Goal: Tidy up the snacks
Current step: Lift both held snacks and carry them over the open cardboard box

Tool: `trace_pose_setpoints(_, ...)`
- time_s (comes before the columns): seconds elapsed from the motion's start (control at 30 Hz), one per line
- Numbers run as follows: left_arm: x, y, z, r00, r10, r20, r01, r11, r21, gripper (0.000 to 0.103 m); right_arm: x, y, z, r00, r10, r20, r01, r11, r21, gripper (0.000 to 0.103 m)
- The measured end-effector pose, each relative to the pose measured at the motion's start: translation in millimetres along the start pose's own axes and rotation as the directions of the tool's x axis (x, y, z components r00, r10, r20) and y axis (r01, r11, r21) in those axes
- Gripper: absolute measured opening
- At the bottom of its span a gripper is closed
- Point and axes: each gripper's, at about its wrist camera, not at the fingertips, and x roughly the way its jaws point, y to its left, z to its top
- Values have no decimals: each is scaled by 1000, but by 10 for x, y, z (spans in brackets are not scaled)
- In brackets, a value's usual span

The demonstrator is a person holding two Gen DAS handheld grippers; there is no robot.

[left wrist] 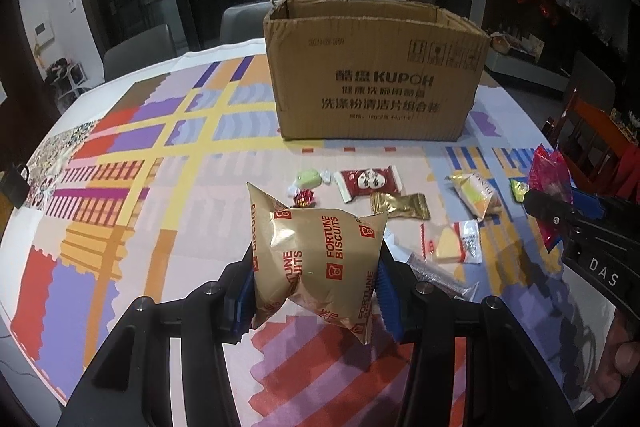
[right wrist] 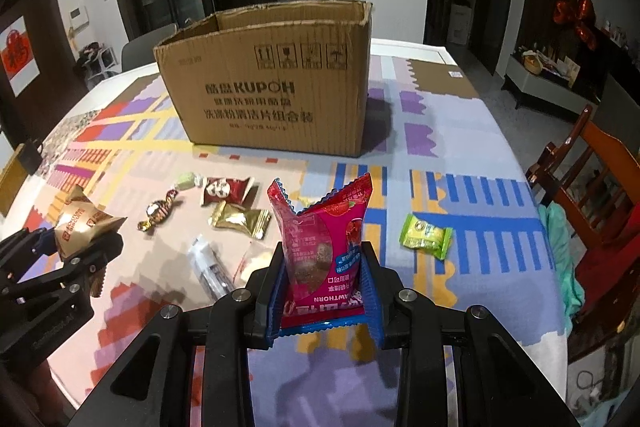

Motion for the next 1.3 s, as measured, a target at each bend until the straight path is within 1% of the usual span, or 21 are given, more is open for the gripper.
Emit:
trace_pose_setpoints(0.37,-92,-46,237,999,-4,38,3,1000,25,50,-155,-33,168,999,1,43,-2,1000,12,34)
trace_pose_setpoints(0.77,-110,-36,465,998,-7,61,6,1000,25,50,-174,-55,371,998,-3,69,3,1000,2,34)
trace_pose_setpoints(1.3,-81,57,992,993,-13,120,9,999,36,50,-188,-15,859,990,0,141,2,1000,-16,34)
